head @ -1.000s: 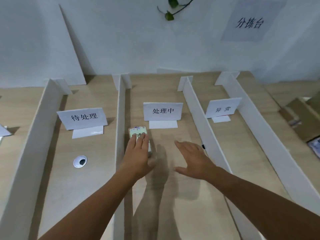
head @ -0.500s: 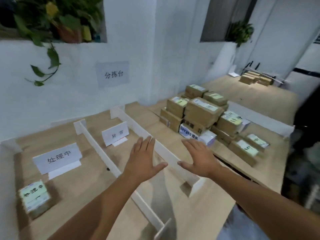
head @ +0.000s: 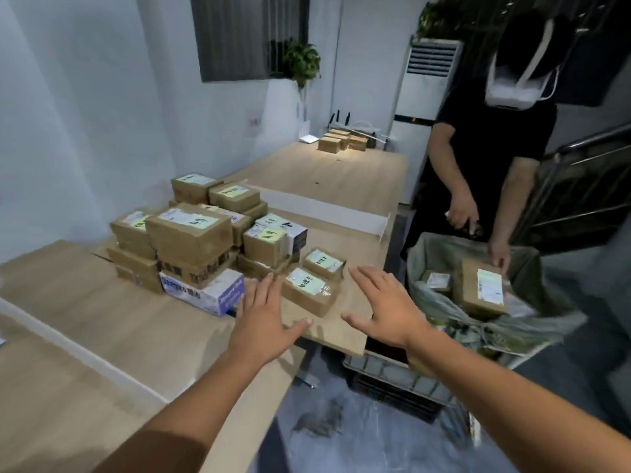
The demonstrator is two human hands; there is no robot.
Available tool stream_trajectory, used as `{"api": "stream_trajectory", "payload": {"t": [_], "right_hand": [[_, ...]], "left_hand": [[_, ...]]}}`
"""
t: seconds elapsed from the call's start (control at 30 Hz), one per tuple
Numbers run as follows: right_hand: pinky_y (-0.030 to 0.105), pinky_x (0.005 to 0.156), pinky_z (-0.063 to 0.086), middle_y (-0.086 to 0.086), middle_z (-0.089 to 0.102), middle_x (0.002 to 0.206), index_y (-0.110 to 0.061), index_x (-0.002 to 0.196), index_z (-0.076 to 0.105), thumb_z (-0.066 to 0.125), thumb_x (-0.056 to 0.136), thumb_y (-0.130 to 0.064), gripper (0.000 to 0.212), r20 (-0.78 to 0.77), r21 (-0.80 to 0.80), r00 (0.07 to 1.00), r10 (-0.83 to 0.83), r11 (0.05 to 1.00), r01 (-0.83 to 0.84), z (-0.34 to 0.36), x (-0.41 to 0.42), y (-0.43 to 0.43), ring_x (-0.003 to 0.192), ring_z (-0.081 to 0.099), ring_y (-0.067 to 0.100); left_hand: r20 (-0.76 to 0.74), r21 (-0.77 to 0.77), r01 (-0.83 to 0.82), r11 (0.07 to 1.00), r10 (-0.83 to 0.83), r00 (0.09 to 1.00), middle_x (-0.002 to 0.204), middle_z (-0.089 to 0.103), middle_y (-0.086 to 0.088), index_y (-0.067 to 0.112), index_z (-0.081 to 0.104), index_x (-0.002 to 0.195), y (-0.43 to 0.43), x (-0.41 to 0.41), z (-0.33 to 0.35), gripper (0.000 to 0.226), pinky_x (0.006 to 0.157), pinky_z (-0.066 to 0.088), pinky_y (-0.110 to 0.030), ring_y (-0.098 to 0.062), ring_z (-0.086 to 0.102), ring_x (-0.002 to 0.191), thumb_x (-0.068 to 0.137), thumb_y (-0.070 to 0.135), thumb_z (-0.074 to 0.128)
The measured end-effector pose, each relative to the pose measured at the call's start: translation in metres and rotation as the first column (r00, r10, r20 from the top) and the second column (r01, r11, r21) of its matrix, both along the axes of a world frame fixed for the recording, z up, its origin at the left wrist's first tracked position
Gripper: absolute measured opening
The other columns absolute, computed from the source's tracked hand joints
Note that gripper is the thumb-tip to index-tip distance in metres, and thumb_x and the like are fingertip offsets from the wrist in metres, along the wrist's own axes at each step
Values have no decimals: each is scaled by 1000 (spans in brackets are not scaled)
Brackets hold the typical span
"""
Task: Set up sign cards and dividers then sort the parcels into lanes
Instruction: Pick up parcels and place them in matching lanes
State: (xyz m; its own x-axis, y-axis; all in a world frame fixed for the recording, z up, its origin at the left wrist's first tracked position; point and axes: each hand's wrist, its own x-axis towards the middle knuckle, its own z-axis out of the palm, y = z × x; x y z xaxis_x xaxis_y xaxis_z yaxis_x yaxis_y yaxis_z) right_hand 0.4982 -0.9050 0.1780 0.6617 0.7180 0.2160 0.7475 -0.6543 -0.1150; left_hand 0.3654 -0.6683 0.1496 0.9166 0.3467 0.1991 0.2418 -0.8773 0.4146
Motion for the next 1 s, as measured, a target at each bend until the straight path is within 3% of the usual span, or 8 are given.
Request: {"api": "stream_trajectory", "payload": {"t": [0.17, 0.4, 0.63, 0.87, 1.0], "right_hand": [[44, 126, 13, -3, 22, 167, -29, 163, 13, 39, 88, -81, 95, -41, -10, 999, -2, 1000, 2, -11, 83, -32, 153, 17, 19], [37, 124, 13, 1, 21, 167, -29, 163, 8, 46, 89, -75, 96, -74, -48, 993, 97, 994, -100, -43, 215, 0, 153, 17, 19], [34, 124, 13, -1, 15, 169, -27, 164, 2, 60, 86, -68, 105, -185, -180, 967, 174, 961, -208, -68, 350, 40, 153, 14, 17], [37, 119, 29, -3, 14, 168, -25, 163, -2, 69, 83, -66, 115, -428, -215, 869, 250, 905, -366, -114, 451, 83, 151, 19, 18], [36, 118, 27, 0, 12, 169, -22, 163, -3, 76, 80, -60, 121, -573, -218, 768, 287, 849, -480, -165, 498, 118, 152, 17, 19]], "left_hand": [[-12, -36, -9, 999, 8, 1000, 172, 3, 3, 24, 8, 163, -30, 80, -10, 108, 125, 8, -49, -23, -6, 157, 82, 83, 50], [-20, -74, -65, 995, 63, 998, 171, 6, -1, 23, 7, 163, -12, 207, -45, 109, 128, 6, -50, -25, -3, 158, 82, 82, 52], [-199, -66, -193, 979, 177, 964, 170, 11, -11, 12, 8, 163, 3, 317, -86, 119, 126, 13, -49, -31, 9, 156, 79, 85, 51], [-339, -164, -379, 910, 309, 889, 169, 13, -9, 16, 4, 163, 6, 380, -129, 128, 126, 13, -46, -31, 11, 156, 72, 80, 67], [-422, -160, -478, 863, 378, 824, 169, 16, -9, 12, 8, 162, 5, 410, -161, 134, 127, 9, -44, -29, 12, 156, 67, 82, 70]]}}
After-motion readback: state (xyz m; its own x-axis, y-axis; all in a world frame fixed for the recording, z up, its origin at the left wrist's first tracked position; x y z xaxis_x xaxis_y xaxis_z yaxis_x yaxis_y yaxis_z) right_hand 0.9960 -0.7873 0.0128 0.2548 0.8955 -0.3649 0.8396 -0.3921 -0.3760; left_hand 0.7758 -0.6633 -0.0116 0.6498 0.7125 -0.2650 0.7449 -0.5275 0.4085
